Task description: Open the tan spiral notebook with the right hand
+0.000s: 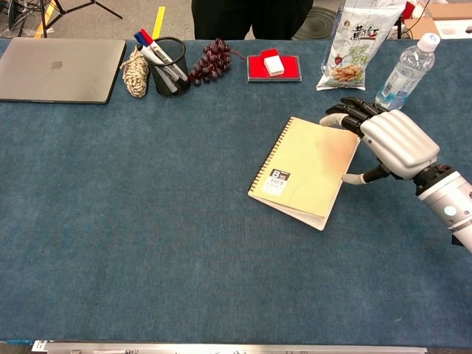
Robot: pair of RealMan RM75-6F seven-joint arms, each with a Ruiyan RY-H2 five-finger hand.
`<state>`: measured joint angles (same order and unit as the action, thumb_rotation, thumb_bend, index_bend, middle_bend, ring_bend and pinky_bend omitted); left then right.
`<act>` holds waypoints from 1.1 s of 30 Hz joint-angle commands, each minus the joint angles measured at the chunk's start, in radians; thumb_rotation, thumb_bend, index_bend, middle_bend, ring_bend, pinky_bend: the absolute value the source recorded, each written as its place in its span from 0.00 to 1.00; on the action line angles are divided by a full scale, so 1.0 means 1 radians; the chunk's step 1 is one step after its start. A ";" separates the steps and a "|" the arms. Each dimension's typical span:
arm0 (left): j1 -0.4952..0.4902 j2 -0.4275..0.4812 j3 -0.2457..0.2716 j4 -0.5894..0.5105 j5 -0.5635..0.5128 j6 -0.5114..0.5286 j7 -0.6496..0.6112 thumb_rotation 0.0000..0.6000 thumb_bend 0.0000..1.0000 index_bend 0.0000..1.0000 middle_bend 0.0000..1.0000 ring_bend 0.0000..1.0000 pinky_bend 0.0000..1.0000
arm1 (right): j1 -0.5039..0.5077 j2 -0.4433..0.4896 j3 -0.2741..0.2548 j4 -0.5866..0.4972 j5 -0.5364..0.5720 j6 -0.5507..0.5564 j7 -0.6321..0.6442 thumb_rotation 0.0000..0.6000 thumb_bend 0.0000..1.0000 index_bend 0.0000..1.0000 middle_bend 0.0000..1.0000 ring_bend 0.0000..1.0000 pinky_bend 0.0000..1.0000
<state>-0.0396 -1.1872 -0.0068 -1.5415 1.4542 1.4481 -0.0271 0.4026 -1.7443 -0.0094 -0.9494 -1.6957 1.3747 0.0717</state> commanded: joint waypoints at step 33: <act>-0.001 0.003 -0.002 0.001 0.002 -0.003 -0.007 1.00 0.11 0.36 0.29 0.30 0.60 | 0.126 -0.173 0.112 0.184 0.023 0.086 0.100 1.00 0.19 0.25 0.24 0.08 0.18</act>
<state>-0.0403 -1.1845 -0.0091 -1.5409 1.4565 1.4449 -0.0342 0.5177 -1.9086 0.0936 -0.7753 -1.6772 1.4639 0.1664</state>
